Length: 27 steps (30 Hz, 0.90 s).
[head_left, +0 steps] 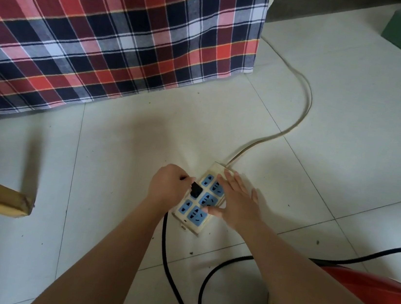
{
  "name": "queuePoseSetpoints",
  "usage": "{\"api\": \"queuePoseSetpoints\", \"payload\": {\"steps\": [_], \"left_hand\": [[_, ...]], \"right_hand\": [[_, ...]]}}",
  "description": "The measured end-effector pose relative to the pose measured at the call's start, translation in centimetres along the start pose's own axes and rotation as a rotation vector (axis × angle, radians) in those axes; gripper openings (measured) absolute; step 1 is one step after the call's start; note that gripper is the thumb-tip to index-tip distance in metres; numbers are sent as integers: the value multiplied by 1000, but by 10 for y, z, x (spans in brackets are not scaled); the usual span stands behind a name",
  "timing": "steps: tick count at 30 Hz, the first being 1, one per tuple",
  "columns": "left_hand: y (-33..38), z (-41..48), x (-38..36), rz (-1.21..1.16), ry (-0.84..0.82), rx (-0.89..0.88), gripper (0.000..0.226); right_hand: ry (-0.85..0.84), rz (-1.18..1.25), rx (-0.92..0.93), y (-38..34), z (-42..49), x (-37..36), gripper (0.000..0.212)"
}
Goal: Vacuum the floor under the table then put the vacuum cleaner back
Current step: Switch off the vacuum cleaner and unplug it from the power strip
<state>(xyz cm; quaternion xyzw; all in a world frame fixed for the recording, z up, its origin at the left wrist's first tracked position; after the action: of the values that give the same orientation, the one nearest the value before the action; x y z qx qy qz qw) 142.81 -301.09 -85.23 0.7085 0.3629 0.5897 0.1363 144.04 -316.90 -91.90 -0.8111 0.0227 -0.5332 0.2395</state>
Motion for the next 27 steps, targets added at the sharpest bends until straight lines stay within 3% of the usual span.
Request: {"api": "queuePoseSetpoints", "payload": {"steps": [2,4,7,11,19,27], "left_hand": [[20,-3,11,5,54,-86,30],[45,10,34,-189,131,-125,25],[59,24,65,-340,107,-91,25],[17,14,62,-326,105,10,24],[-23,-23,30,-620,113,105,15],[-19,-48,27,-745,171,107,11]], "right_hand": [[4,-2,6,0,1,0,95],[10,-14,5,2,1,0,95],[-5,-27,14,1,2,-1,95],[-11,-28,3,0,1,1,95],[-48,-83,6,-6,1,4,95],[13,-10,59,-23,-13,14,67]]}}
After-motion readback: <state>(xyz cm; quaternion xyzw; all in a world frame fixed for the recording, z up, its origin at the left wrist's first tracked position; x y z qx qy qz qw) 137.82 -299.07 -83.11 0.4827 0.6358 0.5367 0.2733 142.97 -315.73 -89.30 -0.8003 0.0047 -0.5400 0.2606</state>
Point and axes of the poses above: each hand's wrist, its own z-axis towards the middle knuckle, its own x-axis out of the back of the hand, y = z × x, the point moved 4 cm from there along z, towards the middle knuckle, and after that the axes turned 6 degrees about -z, right-handed, at the moved point
